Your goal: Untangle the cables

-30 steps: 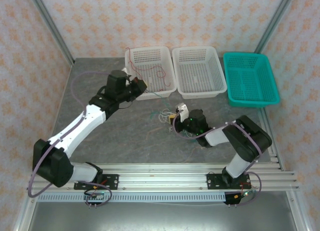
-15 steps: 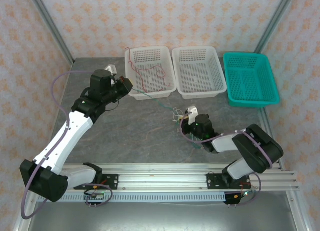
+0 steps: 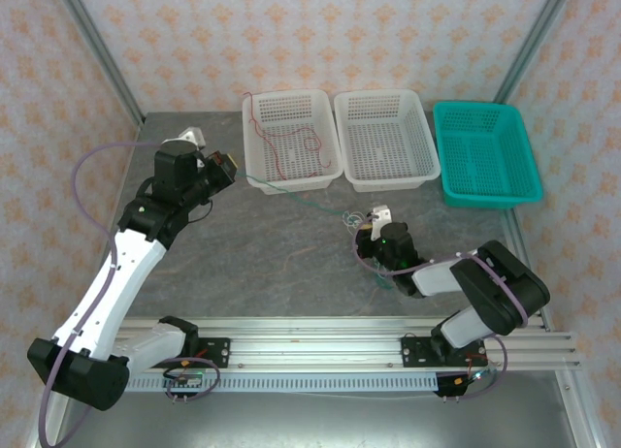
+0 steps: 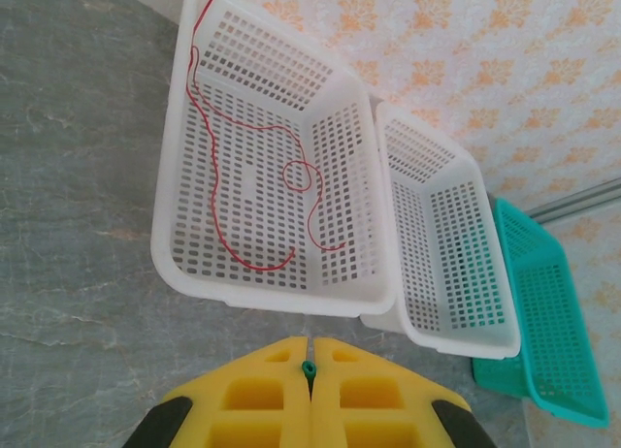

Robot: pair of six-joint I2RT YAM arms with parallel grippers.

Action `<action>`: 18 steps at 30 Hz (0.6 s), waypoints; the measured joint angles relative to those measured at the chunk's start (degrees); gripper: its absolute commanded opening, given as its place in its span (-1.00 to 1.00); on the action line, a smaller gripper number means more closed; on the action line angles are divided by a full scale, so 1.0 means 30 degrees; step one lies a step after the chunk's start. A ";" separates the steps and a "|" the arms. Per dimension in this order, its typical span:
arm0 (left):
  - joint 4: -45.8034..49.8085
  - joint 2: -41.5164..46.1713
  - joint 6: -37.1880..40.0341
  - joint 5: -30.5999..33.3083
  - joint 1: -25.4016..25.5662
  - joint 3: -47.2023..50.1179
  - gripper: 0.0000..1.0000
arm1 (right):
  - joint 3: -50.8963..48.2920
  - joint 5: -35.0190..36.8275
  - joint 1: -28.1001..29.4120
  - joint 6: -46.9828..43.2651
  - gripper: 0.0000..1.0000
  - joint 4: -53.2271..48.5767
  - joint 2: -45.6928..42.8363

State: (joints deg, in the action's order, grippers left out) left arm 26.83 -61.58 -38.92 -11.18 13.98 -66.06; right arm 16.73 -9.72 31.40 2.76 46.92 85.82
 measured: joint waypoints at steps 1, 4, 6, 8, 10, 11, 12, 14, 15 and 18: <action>0.0000 0.0022 0.0029 0.0036 0.0000 0.0000 -1.00 | 0.0000 -0.0233 0.0000 -0.0015 -0.98 0.0000 0.0000; -0.0291 0.0109 0.0189 -0.0211 -0.0095 0.0000 -1.00 | 0.0000 -0.1785 -0.0022 -0.0379 -0.37 -0.0015 0.0000; -0.1115 0.0051 0.0153 -0.0933 -0.0233 0.0000 -1.00 | 0.0000 -0.2892 -0.0022 -0.0597 -0.01 -0.0372 -0.0022; -0.2310 -0.0204 -0.0073 -0.1770 -0.0335 0.0080 -1.00 | 0.0000 -0.3767 -0.0015 -0.0867 0.11 -0.0867 -0.0146; -0.3716 -0.0583 -0.0430 -0.2484 -0.0233 0.0539 -1.00 | 0.0000 -0.4393 -0.0015 -0.1137 0.21 -0.1537 -0.0765; -0.4197 -0.0772 -0.0576 -0.2688 -0.0117 0.0889 -1.00 | 0.0007 -0.4597 -0.0015 -0.1239 0.28 -0.1872 -0.1246; -0.4437 -0.0903 -0.0692 -0.2776 -0.0007 0.1151 -1.00 | 0.0029 -0.4787 -0.0015 -0.1348 0.34 -0.2171 -0.1821; -0.4663 -0.1290 -0.0882 -0.3016 0.0306 0.1647 -1.00 | 0.0211 -0.5231 -0.0015 -0.1632 0.56 -0.2688 -0.3126; -0.4728 -0.1428 -0.0940 -0.3096 0.0430 0.1741 -1.00 | 0.0372 -0.5508 -0.0015 -0.1749 0.66 -0.2849 -0.3672; -0.4816 -0.1639 -0.1013 -0.3147 0.0758 0.1807 -1.00 | 0.1137 -0.6652 0.0015 -0.2076 0.77 -0.3038 -0.4809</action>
State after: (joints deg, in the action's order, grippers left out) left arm 12.38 -66.50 -41.95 -20.62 16.25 -60.64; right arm 20.14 -29.67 31.44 -3.46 37.80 71.40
